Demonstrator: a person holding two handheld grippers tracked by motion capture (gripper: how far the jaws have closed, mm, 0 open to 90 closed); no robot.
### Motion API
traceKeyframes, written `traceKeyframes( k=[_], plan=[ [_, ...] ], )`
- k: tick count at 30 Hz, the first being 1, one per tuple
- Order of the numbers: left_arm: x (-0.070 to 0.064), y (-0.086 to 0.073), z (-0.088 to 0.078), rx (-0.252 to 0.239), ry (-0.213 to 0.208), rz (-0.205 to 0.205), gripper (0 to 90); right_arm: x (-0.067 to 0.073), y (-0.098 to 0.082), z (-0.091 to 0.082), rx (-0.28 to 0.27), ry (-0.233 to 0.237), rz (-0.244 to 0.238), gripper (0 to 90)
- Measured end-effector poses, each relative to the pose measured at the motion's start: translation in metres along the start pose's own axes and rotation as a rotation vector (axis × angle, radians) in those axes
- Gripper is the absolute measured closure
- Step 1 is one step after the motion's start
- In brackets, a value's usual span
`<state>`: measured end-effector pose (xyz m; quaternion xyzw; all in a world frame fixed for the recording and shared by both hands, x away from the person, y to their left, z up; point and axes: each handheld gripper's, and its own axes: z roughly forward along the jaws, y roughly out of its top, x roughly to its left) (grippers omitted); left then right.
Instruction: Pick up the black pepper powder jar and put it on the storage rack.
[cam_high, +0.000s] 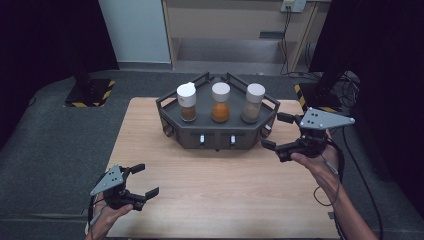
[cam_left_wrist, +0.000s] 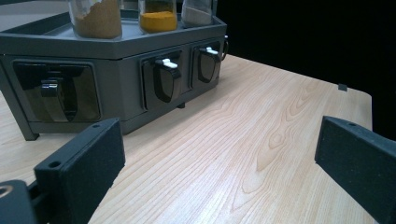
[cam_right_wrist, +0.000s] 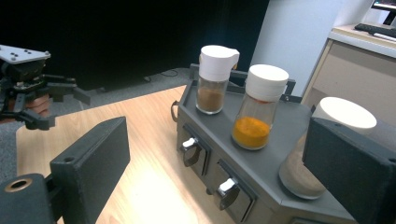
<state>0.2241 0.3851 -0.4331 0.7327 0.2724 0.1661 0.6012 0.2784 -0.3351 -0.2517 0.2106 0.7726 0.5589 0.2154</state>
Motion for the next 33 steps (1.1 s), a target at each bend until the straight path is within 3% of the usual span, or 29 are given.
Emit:
traceKeyframes(
  k=[9,15,25,33],
  plan=[
    [0.0,0.0,-0.001,-0.004,0.002,0.001,0.2,0.015,-0.022,-0.014,0.004,-0.013,0.025,8.0],
    [-0.001,0.0,-0.001,-0.006,0.005,0.0,0.2,0.028,-0.043,-0.026,0.029,-0.07,0.036,7.9],
    [-0.001,-0.001,-0.001,-0.008,0.009,0.0,0.2,0.037,-0.077,-0.046,0.037,-0.113,0.111,7.9],
    [-0.001,-0.001,-0.002,-0.008,0.011,0.0,0.3,0.042,-0.098,-0.053,0.055,-0.14,0.146,7.8]
  ],
)
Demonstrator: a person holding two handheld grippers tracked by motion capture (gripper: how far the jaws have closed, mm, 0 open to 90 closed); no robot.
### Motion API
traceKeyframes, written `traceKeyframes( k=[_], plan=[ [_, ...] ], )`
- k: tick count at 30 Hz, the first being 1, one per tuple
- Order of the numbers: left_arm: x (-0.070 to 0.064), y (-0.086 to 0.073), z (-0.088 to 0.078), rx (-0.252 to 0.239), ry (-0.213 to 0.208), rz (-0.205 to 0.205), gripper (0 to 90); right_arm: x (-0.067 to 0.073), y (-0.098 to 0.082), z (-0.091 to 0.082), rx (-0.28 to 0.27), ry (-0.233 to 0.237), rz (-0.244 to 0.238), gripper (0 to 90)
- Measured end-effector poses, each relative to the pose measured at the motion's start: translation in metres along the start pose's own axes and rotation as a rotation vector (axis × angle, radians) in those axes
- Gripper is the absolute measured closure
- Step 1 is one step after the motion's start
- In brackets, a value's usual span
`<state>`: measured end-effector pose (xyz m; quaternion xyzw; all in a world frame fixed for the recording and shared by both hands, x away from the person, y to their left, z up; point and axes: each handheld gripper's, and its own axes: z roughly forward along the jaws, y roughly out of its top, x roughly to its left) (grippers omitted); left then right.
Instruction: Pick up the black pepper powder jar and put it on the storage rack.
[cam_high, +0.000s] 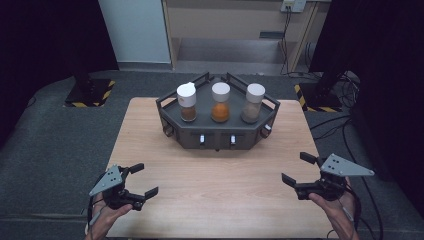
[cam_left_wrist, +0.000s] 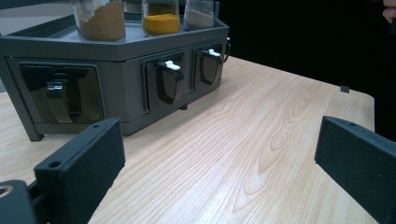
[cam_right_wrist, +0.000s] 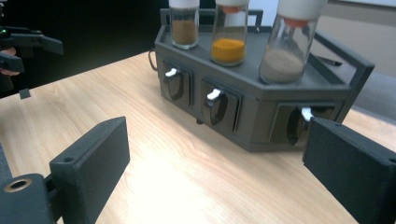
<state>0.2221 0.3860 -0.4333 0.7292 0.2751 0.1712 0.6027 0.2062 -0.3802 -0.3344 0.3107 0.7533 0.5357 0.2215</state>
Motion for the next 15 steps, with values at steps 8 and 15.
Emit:
traceKeyframes(
  k=[8,15],
  plan=[
    [0.0,0.0,0.0,0.0,0.003,0.0,0.2,0.0,-0.018,0.0,0.019,-0.008,0.028,7.8],
    [0.0,0.0,0.0,-0.002,0.005,-0.002,0.3,0.001,-0.034,0.002,0.046,-0.015,0.049,7.8]
  ],
)
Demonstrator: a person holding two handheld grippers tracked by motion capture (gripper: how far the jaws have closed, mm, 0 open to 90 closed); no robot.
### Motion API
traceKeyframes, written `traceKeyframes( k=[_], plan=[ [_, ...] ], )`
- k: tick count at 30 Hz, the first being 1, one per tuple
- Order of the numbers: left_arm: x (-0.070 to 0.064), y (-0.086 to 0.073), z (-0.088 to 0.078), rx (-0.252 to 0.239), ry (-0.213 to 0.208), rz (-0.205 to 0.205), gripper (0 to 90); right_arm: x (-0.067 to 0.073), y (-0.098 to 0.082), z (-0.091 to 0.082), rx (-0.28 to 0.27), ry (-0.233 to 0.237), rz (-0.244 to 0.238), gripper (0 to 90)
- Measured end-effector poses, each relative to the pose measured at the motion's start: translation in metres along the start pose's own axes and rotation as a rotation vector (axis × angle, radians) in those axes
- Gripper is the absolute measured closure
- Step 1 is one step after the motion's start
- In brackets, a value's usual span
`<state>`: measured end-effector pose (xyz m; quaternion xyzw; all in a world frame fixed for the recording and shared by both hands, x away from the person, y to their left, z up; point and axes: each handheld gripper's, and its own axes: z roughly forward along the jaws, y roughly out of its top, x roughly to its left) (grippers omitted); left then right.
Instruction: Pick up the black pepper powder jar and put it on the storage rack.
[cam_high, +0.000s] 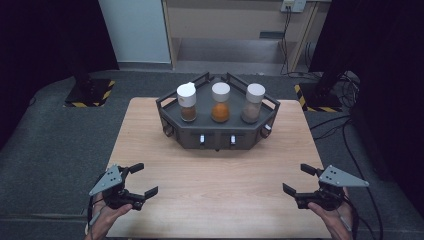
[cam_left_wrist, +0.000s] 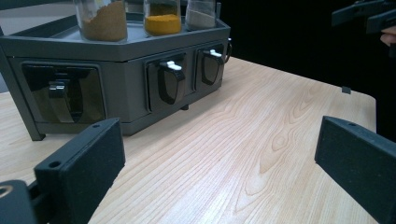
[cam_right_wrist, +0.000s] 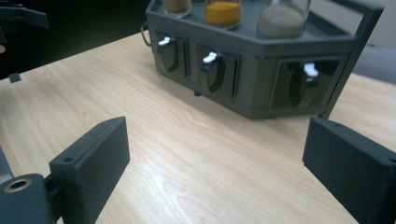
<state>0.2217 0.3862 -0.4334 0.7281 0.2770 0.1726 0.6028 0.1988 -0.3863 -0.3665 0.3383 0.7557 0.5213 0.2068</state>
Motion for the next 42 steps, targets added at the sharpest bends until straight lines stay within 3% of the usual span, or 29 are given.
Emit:
traceKeyframes(
  k=[17,42],
  plan=[
    [0.001,-0.001,0.002,-0.009,0.008,-0.011,0.3,-0.007,-0.021,0.008,0.033,0.027,0.03,8.3],
    [0.001,-0.002,0.001,-0.024,-0.006,0.003,0.2,-0.016,-0.033,0.008,-0.006,0.046,0.06,3.0]
  ],
)
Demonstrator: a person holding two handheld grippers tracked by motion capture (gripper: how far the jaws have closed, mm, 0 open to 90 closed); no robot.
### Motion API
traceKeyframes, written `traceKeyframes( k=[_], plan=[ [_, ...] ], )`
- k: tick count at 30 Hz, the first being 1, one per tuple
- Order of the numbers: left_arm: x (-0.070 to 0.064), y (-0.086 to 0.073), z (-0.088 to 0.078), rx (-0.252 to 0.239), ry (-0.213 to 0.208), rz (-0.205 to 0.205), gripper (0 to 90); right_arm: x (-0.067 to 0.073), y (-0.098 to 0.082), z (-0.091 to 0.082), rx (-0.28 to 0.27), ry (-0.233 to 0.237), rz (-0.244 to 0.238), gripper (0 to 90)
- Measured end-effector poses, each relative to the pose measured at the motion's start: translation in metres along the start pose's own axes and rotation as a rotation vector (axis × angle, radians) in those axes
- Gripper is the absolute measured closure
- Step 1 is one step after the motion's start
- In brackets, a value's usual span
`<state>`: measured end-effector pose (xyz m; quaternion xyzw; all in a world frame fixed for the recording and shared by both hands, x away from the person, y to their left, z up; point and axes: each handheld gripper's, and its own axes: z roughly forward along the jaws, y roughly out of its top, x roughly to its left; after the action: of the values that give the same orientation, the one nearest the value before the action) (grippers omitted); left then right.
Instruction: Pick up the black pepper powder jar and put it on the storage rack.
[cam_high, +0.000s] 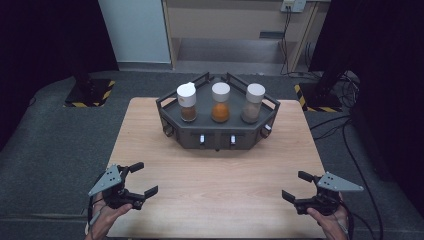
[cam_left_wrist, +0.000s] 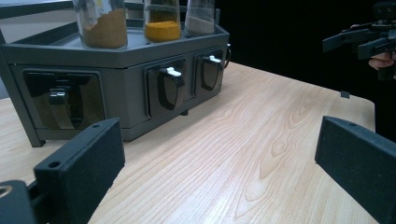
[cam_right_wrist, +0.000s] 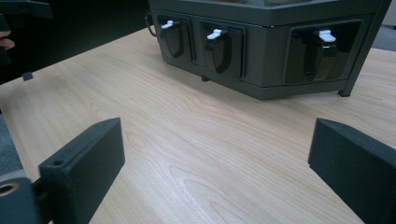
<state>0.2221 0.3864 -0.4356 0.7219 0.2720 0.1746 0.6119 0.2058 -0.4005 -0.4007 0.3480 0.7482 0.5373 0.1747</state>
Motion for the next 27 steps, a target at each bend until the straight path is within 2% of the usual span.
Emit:
traceKeyframes(
  k=[9,21,27],
  plan=[
    [0.001,-0.001,0.001,-0.009,-0.011,0.001,0.0,-0.005,-0.005,-0.002,-0.03,-0.003,0.031,1.5],
    [0.003,-0.004,0.0,-0.033,0.003,0.0,0.0,-0.005,-0.01,0.002,-0.061,-0.015,0.007,2.8],
    [0.003,-0.004,0.0,-0.039,0.005,0.003,0.0,-0.005,-0.012,0.002,-0.078,-0.03,0.018,2.6]
  ],
)
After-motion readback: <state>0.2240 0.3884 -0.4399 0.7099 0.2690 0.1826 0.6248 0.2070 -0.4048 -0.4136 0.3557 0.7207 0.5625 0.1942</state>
